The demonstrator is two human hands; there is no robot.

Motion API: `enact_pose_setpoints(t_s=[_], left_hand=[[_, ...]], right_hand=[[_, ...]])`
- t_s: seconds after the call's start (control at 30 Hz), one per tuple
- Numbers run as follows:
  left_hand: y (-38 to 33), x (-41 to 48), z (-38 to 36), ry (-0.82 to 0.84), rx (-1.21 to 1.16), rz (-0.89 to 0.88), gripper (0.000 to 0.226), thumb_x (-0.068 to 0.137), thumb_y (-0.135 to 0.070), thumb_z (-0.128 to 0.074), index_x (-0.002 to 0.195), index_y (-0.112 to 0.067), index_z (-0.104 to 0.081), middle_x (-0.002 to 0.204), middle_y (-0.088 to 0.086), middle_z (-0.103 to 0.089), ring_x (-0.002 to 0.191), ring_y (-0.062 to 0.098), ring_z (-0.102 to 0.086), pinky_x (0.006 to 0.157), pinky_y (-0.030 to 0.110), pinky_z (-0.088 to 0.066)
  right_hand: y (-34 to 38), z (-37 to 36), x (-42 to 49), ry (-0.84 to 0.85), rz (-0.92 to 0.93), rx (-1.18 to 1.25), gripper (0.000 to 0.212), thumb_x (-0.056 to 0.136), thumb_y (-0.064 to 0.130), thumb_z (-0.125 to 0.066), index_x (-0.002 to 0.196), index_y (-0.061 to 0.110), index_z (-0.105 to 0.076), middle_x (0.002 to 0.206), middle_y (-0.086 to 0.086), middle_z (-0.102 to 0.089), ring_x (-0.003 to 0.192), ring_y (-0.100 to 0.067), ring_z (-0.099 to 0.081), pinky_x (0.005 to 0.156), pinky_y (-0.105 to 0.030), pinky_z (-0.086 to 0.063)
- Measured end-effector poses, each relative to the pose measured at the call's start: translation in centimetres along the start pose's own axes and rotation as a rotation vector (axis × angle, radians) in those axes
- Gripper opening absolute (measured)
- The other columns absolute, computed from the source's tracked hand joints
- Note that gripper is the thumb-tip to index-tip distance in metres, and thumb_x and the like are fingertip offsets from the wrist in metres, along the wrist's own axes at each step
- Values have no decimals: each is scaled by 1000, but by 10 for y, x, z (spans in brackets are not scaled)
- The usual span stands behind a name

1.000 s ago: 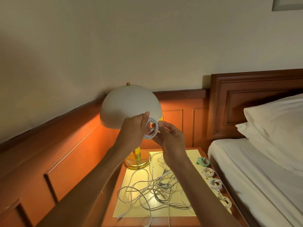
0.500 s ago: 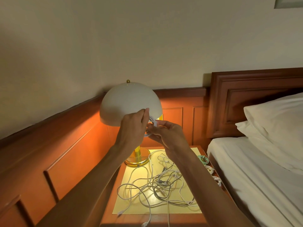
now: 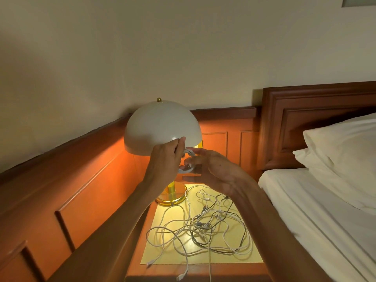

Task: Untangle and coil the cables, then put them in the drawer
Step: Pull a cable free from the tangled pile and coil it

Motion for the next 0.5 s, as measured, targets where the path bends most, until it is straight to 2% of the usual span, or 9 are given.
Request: enact_pose_setpoints(t_s=[0.07, 0.17, 0.23, 0.3, 0.33, 0.43, 0.5], left_hand=[[0, 2, 1, -14, -61, 19, 30, 103, -20, -47, 89, -4, -67, 61, -5, -53, 51, 13, -56, 49, 21, -40], [4, 4, -2, -5, -106, 28, 29, 101, -23, -50, 92, -4, -69, 64, -5, -57, 55, 16, -60, 52, 21, -45], [11, 3, -6, 25, -171, 76, 31, 100, -28, -50, 87, -7, -68, 60, -8, -55, 55, 14, -59, 54, 21, -44], [13, 0, -10, 69, -239, 107, 35, 99, -35, -49, 78, -12, -65, 57, -12, -52, 53, 10, -56, 57, 18, -42], [13, -2, -11, 85, -253, 109, 36, 98, -38, -48, 74, -15, -63, 57, -12, -52, 53, 10, -56, 58, 17, -42], [14, -3, -10, 74, -224, 118, 37, 98, -38, -50, 68, -18, -57, 54, -12, -50, 50, 9, -55, 60, 16, -40], [15, -3, -10, 77, -187, 140, 38, 98, -41, -50, 66, -19, -54, 53, -12, -49, 50, 9, -53, 59, 16, -38]], right_hand=[[-1, -3, 2, -15, 3, -3, 29, 89, 8, -70, 116, 11, -61, 99, -11, -69, 101, -30, -68, 101, -49, -51], [-2, 0, 5, -129, 30, 17, 52, 81, -2, -76, 124, 14, -51, 110, -16, -71, 96, -33, -73, 91, -45, -58], [-1, 2, 2, -169, 37, -34, 57, 79, -7, -75, 125, 12, -48, 111, -21, -70, 92, -34, -74, 83, -43, -61], [0, 4, -1, -203, 35, -101, 57, 78, -9, -75, 125, 9, -47, 108, -22, -71, 86, -32, -75, 72, -36, -62], [0, 4, -2, -208, 26, -127, 57, 78, -8, -75, 126, 8, -47, 105, -22, -71, 85, -32, -75, 71, -36, -62], [-6, 8, -1, -266, 2, -282, 50, 82, 4, -76, 124, 9, -49, 97, -16, -75, 83, -29, -76, 77, -39, -63], [-7, 11, 0, -394, 61, -528, 37, 85, 15, -74, 117, 11, -57, 90, -11, -75, 79, -26, -75, 78, -41, -63]])
Point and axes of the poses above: each hand's wrist, its own x-axis towards the middle knuckle, its own z-axis out of the back of the hand, y = z × x, the point moved 4 cm from there along x, towards the middle knuckle
